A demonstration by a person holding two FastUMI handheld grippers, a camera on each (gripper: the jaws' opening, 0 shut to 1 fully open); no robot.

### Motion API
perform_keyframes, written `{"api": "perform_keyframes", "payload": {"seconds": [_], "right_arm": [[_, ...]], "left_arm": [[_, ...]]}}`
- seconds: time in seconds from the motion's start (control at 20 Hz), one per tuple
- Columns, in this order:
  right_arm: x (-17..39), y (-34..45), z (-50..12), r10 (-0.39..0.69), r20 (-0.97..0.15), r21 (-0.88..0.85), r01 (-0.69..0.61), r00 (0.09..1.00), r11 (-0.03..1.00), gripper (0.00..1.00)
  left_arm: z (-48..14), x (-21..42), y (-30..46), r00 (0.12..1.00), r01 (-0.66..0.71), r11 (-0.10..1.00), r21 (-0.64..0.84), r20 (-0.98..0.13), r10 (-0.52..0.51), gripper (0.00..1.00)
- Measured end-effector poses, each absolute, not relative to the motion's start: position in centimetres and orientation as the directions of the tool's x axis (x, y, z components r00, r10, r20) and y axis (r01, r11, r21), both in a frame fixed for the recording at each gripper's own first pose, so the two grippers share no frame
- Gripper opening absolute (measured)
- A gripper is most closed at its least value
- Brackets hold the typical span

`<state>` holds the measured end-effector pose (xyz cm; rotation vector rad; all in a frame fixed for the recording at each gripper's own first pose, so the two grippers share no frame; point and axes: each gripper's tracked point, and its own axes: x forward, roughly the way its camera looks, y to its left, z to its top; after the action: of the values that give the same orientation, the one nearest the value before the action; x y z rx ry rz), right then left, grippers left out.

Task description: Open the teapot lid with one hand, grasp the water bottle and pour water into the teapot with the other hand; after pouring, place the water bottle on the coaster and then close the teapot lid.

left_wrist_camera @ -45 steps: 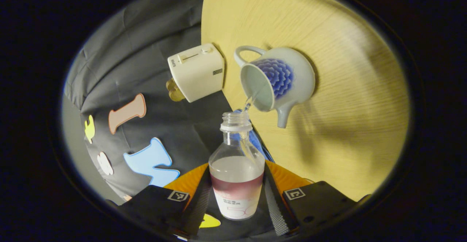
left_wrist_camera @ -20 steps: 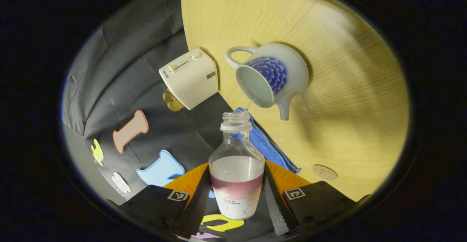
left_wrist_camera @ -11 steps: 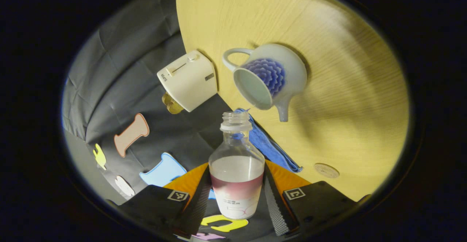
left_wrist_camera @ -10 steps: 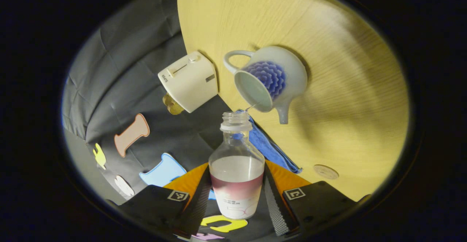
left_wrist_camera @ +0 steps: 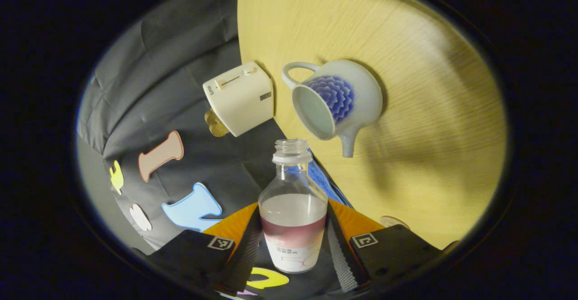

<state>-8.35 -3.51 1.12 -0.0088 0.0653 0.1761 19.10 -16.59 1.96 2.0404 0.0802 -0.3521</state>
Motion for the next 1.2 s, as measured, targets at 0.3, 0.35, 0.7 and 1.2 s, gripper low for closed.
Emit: {"api": "perform_keyframes", "payload": {"seconds": [0.3, 0.35, 0.7, 1.2], "right_arm": [[-8.2, -4.5, 3.8, 0.135, 0.01, -0.025, -0.135, 0.991, 0.991, 0.05], [-7.9, -4.2, 3.8, 0.136, 0.008, -0.031, -0.136, 0.991, 0.99, 0.05], [-4.9, -1.9, 2.7, 0.173, -0.042, -0.038, -0.175, 0.984, 0.984, 0.05], [2.1, 2.0, 2.0, 0.217, -0.053, -0.039, -0.219, 0.975, 0.975, 0.05]], "left_arm": [[1.4, 19.3, -11.7, 0.949, 0.276, -0.076, 0.958, -0.284, -0.14, 0.86], [1.5, 19.2, -10.6, 0.952, 0.275, -0.009, 0.961, -0.273, -0.138, 0.86], [1.4, 16.9, -3.0, 0.962, 0.271, 0.584, 0.765, -0.197, -0.189, 0.86], [1.0, 19.0, 7.0, 0.979, 0.197, 0.949, 0.248, -0.107, -0.175, 0.85]]}}
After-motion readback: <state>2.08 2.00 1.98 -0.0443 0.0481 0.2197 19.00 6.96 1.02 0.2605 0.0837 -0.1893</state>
